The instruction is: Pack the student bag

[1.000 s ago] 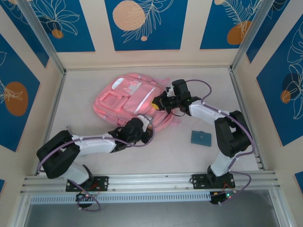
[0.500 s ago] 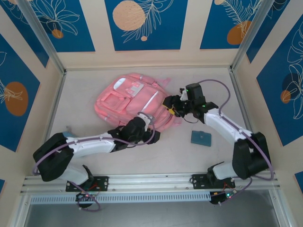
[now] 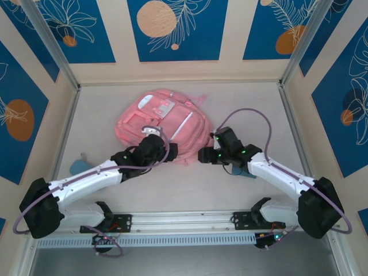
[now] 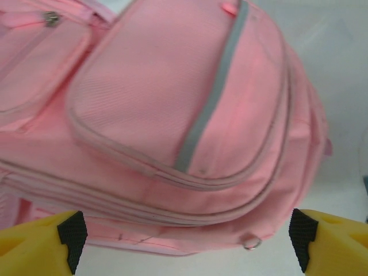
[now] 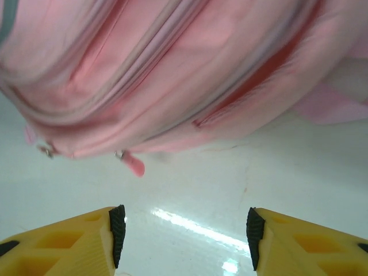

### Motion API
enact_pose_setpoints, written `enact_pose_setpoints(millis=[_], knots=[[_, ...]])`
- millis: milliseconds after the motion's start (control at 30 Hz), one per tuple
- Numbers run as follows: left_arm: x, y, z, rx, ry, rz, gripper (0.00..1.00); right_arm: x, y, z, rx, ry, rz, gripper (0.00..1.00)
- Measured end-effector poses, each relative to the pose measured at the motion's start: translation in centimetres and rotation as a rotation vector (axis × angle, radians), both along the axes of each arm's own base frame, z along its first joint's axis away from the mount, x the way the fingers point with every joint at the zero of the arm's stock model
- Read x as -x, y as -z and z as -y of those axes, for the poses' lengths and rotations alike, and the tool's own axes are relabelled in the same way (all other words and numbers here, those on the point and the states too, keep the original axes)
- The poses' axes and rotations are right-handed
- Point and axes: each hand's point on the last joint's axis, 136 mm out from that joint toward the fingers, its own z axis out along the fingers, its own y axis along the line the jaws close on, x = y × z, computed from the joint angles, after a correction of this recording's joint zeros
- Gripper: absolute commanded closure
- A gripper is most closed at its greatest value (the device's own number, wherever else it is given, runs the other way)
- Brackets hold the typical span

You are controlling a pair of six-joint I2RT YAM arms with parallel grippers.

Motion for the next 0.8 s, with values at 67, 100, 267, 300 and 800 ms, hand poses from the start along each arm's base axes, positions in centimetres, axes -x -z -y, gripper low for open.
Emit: enact_pose_setpoints(millis=[67,100,267,300,800], knots=[[-0.1,0.1,-0.8,-0.002,-0.031,-0.013,0.07,0.7,1.0,-1.4,0.038,-0.058,0.008,0.45],[-0.1,0.2,-1.2,-0.003,-0.047,-0.019,0.07,1.1,1.7,-2.2,0.053,-0.084,0.007,0.46],[-0.2,0.3,-2.5,0.004,-0.104,-0.041,0.07,1.9,4.6,-4.4,0.119,-0.15,0.0,0.54],[-0.2,0.2,-2.7,0.007,-0.111,-0.042,0.06,2.0,5.0,-4.8,0.129,-0.157,0.003,0.54],[0.2,0.3,-4.0,0.03,-0.164,-0.061,0.06,-0.7,6.1,-7.4,0.088,-0.113,0.099,0.69]])
